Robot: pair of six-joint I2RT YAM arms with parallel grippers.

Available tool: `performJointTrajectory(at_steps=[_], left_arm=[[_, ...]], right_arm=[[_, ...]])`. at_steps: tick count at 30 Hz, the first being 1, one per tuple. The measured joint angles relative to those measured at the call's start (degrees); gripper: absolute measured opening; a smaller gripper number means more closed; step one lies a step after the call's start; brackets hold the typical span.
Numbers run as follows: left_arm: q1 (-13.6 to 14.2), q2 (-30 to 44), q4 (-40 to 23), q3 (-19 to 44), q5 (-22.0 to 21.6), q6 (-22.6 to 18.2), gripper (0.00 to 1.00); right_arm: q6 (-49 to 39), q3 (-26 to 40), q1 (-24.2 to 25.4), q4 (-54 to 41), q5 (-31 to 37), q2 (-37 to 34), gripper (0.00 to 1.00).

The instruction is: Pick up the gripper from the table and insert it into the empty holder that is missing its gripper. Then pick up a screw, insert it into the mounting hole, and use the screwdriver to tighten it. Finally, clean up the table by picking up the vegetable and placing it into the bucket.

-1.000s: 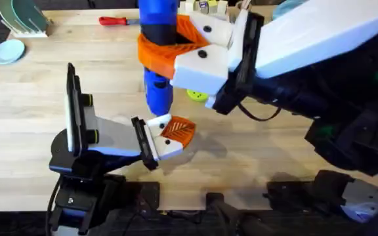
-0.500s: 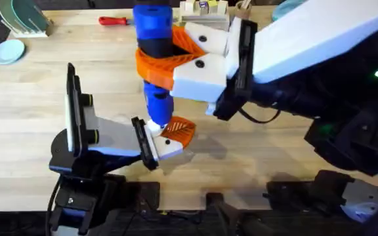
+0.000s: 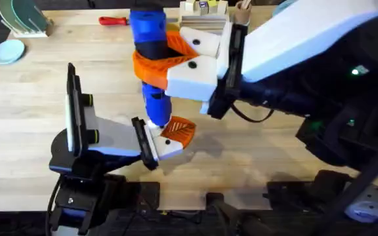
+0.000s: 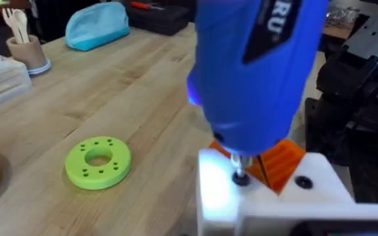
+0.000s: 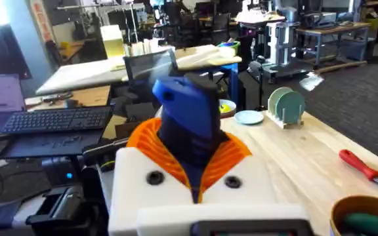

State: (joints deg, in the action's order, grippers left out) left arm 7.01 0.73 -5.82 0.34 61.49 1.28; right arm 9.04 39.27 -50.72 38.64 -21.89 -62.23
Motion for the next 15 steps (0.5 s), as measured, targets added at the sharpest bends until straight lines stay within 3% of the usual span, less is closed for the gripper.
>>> performJointTrajectory(at_steps=[12,15], left_arm=[[-0.02,0.0,0.02,0.0,-0.02,-0.02,0.004],[-0.02,0.0,0.02,0.0,-0.02,-0.02,0.004]], right_arm=[[0.21,0.0,-0.02,0.36,-0.04,-0.32,0.017],[0.83,-0.38,-0.02,4.55,-0.11,-0.45,0.017]])
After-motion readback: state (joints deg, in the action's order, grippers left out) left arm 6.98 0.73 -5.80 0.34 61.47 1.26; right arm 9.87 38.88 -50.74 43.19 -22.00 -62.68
